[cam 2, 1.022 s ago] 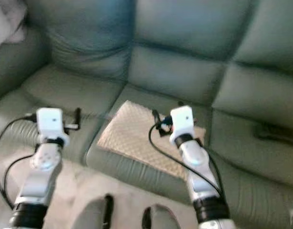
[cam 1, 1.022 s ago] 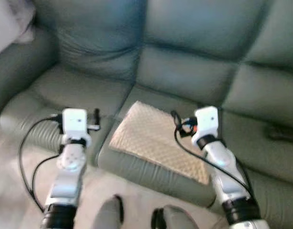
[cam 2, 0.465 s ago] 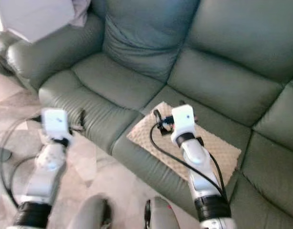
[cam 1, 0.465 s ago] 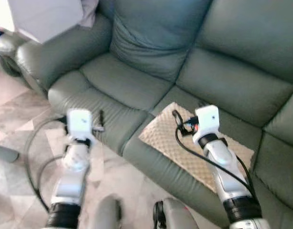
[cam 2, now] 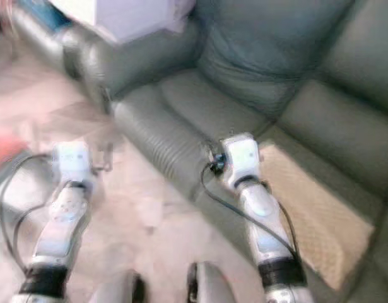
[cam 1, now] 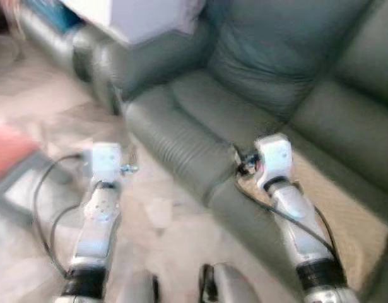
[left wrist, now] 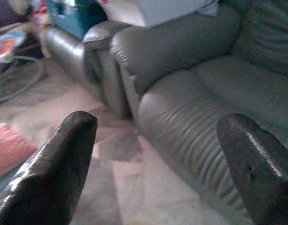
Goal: Move the pillow to the sofa
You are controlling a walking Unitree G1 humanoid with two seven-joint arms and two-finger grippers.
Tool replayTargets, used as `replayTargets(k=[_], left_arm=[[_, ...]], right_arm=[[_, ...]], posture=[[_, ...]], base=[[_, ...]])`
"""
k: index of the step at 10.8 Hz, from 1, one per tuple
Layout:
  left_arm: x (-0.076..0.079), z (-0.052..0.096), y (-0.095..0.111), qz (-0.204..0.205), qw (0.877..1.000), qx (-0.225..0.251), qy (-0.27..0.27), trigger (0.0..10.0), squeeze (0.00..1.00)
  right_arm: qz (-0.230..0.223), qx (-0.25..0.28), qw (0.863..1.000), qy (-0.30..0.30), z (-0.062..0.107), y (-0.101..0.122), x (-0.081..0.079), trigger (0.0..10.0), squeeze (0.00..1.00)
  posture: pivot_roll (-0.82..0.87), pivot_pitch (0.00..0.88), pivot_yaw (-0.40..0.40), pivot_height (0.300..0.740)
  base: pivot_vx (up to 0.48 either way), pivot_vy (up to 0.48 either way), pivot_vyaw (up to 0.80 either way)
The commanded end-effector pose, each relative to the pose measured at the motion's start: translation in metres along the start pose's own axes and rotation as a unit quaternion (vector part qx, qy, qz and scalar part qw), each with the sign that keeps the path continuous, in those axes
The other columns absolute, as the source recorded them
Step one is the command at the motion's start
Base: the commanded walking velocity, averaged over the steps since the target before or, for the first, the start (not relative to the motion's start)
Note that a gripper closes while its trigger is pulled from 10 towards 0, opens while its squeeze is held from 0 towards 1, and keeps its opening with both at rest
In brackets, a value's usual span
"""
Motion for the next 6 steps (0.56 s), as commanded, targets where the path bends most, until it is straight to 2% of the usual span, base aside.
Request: replayTargets(k=[1,3,5,6], left_arm=[[-0.0101,-0.0003,0.0017,-0.008,1.000,0.003,0.016,10.0,0.00],[-0.0109,-0.0011,0.0020,-0.009,1.000,0.003,0.019,10.0,0.00],[-0.0114,-0.0014,0.0014,-0.006,1.000,0.000,0.022,10.0,0.00],[-0.0095,-0.0017,0.0035,-0.012,1.000,0.008,0.015,10.0,0.00]], right_arm=[[-0.002,0.009,1.000,0.003,-0.0019,0.0048,-0.0032,10.0,0.00],[-0.004,0.010,1.000,0.002,-0.0021,0.0051,-0.0036,10.0,0.00],[-0.004,0.010,1.000,0.002,-0.0021,0.0051,-0.0038,10.0,0.00],[-0.001,0.011,1.000,0.002,-0.0018,0.0051,-0.0040,10.0,0.00]], posture=[[-0.03,0.174,-0.069,0.740],[-0.03,0.176,-0.068,0.740],[-0.03,0.178,-0.066,0.740],[-0.03,0.180,-0.065,0.740]], base=[[0.000,0.480,0.80],[0.000,0.480,0.80],[0.000,0.480,0.00],[0.000,0.480,0.76]])
Point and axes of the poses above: a point about 5 cm out from each wrist's last joint towards the gripper, its own z axis pointing back from the gripper into the wrist, its own y axis along the axis of the wrist's last joint, x = y × z, the point moved 2 cm from there along -z, pointing out of the wrist towards the gripper, and after that the axes turned 13 degrees about z, right-handed, at the moved point
